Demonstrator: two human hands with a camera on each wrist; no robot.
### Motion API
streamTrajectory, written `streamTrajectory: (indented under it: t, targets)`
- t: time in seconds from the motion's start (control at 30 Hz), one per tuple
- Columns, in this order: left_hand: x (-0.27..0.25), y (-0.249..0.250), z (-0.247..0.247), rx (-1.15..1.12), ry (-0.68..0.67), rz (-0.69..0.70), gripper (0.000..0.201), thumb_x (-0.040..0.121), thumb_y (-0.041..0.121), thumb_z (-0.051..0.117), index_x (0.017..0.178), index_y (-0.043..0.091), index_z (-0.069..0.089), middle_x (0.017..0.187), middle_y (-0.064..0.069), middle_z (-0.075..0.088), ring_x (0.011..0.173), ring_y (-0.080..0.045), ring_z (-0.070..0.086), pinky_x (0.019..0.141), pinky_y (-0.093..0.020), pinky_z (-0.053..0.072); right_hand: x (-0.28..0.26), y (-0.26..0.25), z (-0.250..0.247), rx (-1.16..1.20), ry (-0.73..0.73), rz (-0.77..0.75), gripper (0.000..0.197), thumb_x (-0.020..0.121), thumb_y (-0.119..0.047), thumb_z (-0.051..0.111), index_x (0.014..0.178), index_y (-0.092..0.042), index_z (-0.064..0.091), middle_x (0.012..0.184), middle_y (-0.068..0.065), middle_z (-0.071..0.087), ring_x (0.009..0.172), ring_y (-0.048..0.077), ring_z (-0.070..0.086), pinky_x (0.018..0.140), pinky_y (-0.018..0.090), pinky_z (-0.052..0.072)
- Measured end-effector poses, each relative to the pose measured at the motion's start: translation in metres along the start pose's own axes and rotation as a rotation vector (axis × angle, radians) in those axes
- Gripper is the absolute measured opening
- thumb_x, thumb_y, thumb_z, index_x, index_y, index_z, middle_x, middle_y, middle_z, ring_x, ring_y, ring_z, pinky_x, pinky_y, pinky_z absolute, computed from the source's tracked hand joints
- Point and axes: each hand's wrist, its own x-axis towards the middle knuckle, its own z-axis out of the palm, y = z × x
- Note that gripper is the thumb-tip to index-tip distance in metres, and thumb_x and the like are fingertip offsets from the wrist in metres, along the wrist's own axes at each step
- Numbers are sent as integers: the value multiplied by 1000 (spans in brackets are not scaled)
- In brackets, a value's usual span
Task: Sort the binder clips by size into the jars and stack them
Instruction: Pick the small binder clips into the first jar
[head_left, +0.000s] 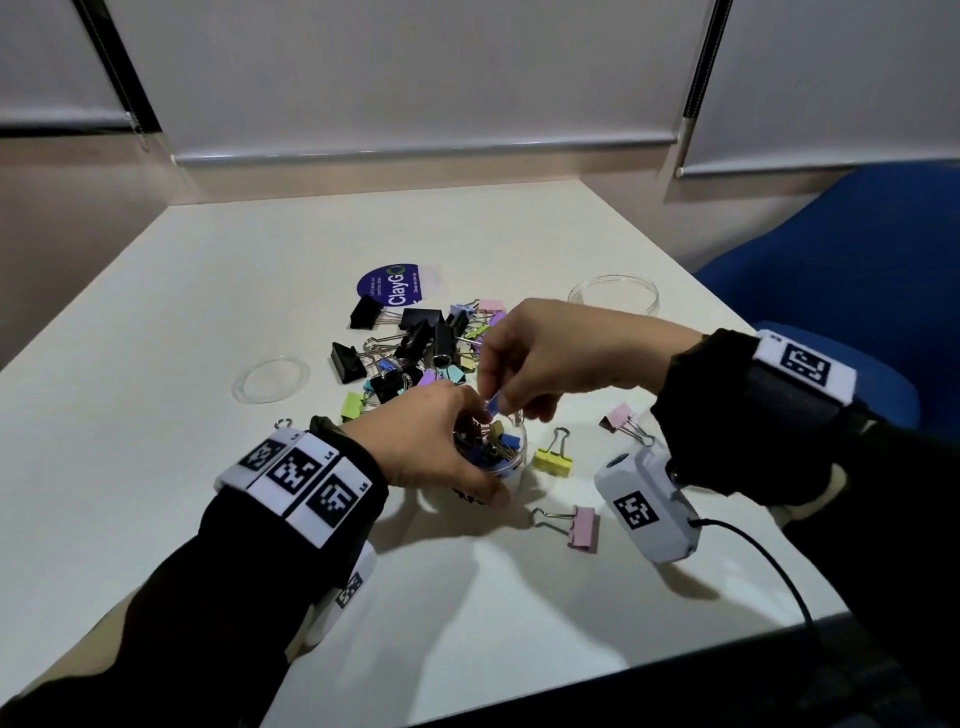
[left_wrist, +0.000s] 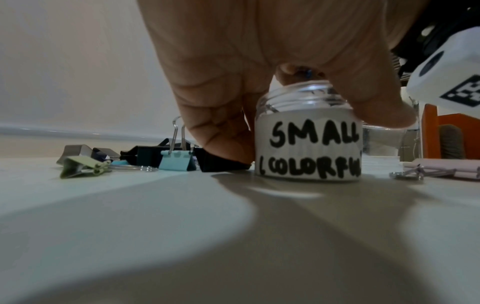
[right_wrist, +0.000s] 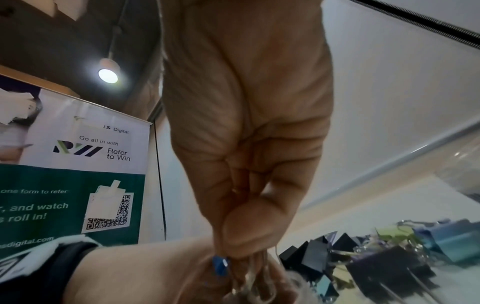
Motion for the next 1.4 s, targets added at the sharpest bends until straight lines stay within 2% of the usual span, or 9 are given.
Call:
streamTrajectory:
  t: [0.1,0.17,0.27,0.47,0.63,0.77,0.97,1.17,1.4]
  targets:
    - [0,1,0,-43,9,31,54,57,42,90,101,28,62,93,14,64,80,2,59,65,-7,44,0,-1,10,5,-78,-17,15,81,4,69,82,-11,68,71,8,69,53,13,63,51,21,52]
    - [0,1,0,-23,9,32,61,56,46,89,107,25,62,100,11,63,87,-4,59,74,-13,47,2,3,11,31,-62,-18,15,82,5,67,84,-10,69,75,12,68,53,15,62,51,21,53]
    - [0,0,0,24,-1,-7,79,54,54,87,119,21,57,112,7,58,100,-9,57,89,-24,48,6,13,3,25,50,13,14,85,3,65,84,-10,68,69,8,65,51,15,61,47,21,50]
    - [-3,2,-1,-19,-16,-27,84,54,51,88,125,22,54,117,8,58,102,-8,57,91,-22,46,22,38,-7,-231,261,179,15,85,7,57,89,-3,68,73,9,64,48,17,58,41,21,50]
    - [-2,1,-1,-39,-20,-34,85,54,51,88,126,22,53,117,9,58,101,-6,56,89,-19,44,28,42,-1,-407,220,212,23,79,9,62,96,-4,68,60,1,54,45,16,52,44,22,46]
    - [-2,0,-1,-36,-20,-33,85,54,51,88,126,22,53,117,9,58,100,-6,56,88,-18,44,28,41,7,-513,118,248,25,66,9,72,88,-5,70,57,-2,56,45,8,49,30,11,35]
    - [-2,0,-1,-29,-25,-28,89,54,53,88,129,21,52,122,8,57,106,-7,55,93,-20,43,34,49,11,-553,109,274,19,66,9,64,81,1,72,79,16,73,62,25,64,50,28,48]
    - [-2,0,-1,-32,-29,-34,88,54,53,87,128,22,51,121,7,56,106,-7,55,93,-21,44,24,45,8,-625,132,194,20,77,5,56,85,-12,64,65,-2,52,63,17,52,44,21,32]
    - [-2,1,-1,-20,-31,-34,89,54,53,87,129,21,51,122,7,56,107,-8,55,96,-23,44,22,53,13,-674,95,153,26,83,5,42,94,-4,64,97,16,66,81,25,54,62,29,38]
